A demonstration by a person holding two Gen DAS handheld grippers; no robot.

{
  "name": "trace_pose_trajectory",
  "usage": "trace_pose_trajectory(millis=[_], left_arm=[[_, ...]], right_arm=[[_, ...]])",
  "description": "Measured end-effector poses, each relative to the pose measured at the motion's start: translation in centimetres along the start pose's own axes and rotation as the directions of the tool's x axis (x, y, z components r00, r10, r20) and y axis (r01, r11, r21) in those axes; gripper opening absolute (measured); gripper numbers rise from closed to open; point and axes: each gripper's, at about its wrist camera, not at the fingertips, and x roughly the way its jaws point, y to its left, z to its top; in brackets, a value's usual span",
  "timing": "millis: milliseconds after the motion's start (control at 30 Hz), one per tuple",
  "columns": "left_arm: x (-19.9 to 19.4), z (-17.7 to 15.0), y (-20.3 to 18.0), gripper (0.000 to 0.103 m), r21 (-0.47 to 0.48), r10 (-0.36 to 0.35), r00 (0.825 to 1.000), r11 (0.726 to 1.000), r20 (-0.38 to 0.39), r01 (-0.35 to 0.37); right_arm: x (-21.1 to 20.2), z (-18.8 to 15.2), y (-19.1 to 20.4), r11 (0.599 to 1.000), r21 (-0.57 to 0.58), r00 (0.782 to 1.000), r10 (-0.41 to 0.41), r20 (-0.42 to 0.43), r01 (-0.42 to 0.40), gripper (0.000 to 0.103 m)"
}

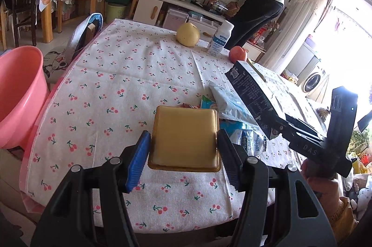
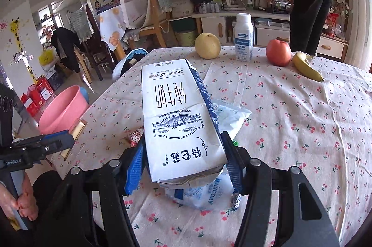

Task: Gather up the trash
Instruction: 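Carry the yellow cake and milk carton over the pink bucket, then open both grippers to drop the cake and carton into the bucket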

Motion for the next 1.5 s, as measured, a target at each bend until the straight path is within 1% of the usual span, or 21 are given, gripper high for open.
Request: trace_pose_trajectory(millis=[267,400,567,667,767,1000,1067,1167,1267,1300,1333,1367,1400,1433,1467,1500], left_arm=[[-2.4,-0.3,2.4,0.060,-0.033,0.001,0.999,0.999,0.046,0.000],[-3.7,-0.2,4.0,0.060,-0.057,0.013,0.997,0.998,0.078,-0.009],[-5.6,0.2,6.8,0.060,-0.104,0.045,0.990,0.994,0.132,-0.031],[-6.9,0.6,8.9,0.060,-0.137,0.086,0.982,0.989,0.170,-0.063],[-8.2,1.0,11.5,0.060,-0.191,0.130,0.971,0.977,0.199,-0.091],[-10.6,2.2,17.7,0.060,-0.311,0.242,0.937,0.937,0.251,-0.159],[-10.9,2.6,19.2,0.060,-0.334,0.271,0.928,0.926,0.256,-0.178],[-11.1,3.0,21.2,0.060,-0.357,0.312,0.914,0.910,0.258,-0.210],[-10.5,3.2,22.9,0.060,-0.369,0.342,0.908,0.898,0.243,-0.239],[-10.2,3.3,23.3,0.060,-0.370,0.353,0.906,0.894,0.235,-0.252],[-9.8,3.4,23.7,0.060,-0.370,0.365,0.903,0.890,0.227,-0.267],[-9.4,3.4,24.1,0.060,-0.372,0.379,0.900,0.884,0.216,-0.283],[-9.0,3.4,24.3,0.061,-0.374,0.388,0.899,0.879,0.202,-0.296],[-8.7,3.4,24.8,0.063,-0.373,0.392,0.900,0.877,0.190,-0.304],[-8.4,3.3,25.2,0.067,-0.379,0.405,0.897,0.869,0.176,-0.318],[-8.4,3.1,25.7,0.076,-0.386,0.410,0.897,0.864,0.167,-0.323]], right_arm=[[0.5,-0.8,3.6,0.999,-0.030,0.999,0.033,-0.040,-0.035,0.061],[1.1,-0.5,5.9,0.996,-0.045,0.996,0.073,-0.056,-0.076,0.061],[2.0,0.4,9.8,0.987,-0.084,0.988,0.133,-0.076,-0.139,0.061],[2.9,1.4,13.0,0.975,-0.139,0.982,0.165,-0.086,-0.176,0.061],[4.0,2.7,16.0,0.960,-0.178,0.974,0.204,-0.095,-0.218,0.061],[7.5,6.3,23.4,0.919,-0.253,0.952,0.279,-0.123,-0.302,0.061],[8.8,7.2,25.5,0.908,-0.268,0.946,0.297,-0.134,-0.323,0.061],[11.0,8.4,28.3,0.895,-0.261,0.931,0.329,-0.160,-0.361,0.061],[13.3,9.1,30.7,0.884,-0.275,0.923,0.337,-0.183,-0.377,0.061],[14.1,9.3,31.4,0.885,-0.276,0.924,0.333,-0.186,-0.375,0.062],[14.9,9.4,32.1,0.890,-0.282,0.930,0.317,-0.185,-0.359,0.062],[15.9,9.2,32.8,0.892,-0.295,0.936,0.295,-0.193,-0.342,0.062],[16.9,9.1,33.1,0.893,-0.298,0.936,0.283,-0.211,-0.337,0.064],[17.6,8.8,33.0,0.899,-0.283,0.935,0.280,-0.217,-0.335,0.066],[18.0,8.6,32.6,0.906,-0.255,0.933,0.286,-0.217,-0.337,0.071],[18.3,8.4,32.0,0.912,-0.222,0.929,0.298,-0.218,-0.345,0.079]])
